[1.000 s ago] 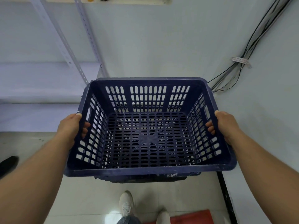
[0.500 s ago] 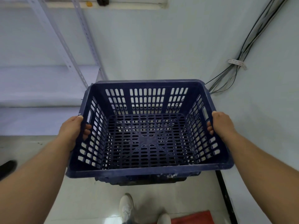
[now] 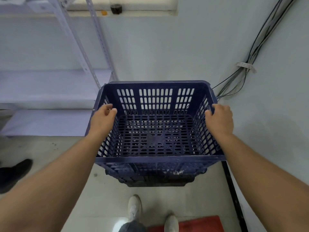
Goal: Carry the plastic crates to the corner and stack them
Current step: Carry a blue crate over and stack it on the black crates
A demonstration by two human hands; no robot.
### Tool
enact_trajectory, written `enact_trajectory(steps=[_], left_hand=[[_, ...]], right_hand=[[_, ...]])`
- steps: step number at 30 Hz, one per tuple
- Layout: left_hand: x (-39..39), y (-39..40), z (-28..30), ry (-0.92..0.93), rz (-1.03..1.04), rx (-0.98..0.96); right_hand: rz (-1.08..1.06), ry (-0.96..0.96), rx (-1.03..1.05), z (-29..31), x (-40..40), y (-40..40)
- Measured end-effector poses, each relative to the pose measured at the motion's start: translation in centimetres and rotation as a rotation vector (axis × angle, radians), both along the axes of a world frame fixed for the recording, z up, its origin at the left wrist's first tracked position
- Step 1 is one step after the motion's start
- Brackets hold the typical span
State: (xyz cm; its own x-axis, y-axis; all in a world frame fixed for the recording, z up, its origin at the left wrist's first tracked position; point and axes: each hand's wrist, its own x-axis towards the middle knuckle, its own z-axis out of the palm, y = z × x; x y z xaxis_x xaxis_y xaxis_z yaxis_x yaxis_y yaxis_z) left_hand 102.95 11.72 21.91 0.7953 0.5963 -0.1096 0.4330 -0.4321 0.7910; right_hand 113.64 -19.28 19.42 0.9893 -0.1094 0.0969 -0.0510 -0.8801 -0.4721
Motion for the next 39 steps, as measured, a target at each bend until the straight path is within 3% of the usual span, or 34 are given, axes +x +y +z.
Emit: enact_trajectory(steps=[6,15,24,39], left_hand=[[-2.2,-3.7,-0.1,-0.017,-0.145,-0.171],[-6.6,-7.1,0.5,-0.044,-0.438,-0.328],[-13.3,-10.2,-0.2,0.026,-0.715,-0.413],[-29.1,-23.6,-2.5,0.186,-1.197,-0.451]], right_hand=[[-0.079,-0.023,0.127,1.4,-5.6,-1.1],[-0.331,-0.028,0.133,2.2,-17.9,-1.9],[-0.600,0.022,0.111,1.4,-31.4,-1.4],[-1.115,0.046,0.158,0.3,-56.8,-9.1]])
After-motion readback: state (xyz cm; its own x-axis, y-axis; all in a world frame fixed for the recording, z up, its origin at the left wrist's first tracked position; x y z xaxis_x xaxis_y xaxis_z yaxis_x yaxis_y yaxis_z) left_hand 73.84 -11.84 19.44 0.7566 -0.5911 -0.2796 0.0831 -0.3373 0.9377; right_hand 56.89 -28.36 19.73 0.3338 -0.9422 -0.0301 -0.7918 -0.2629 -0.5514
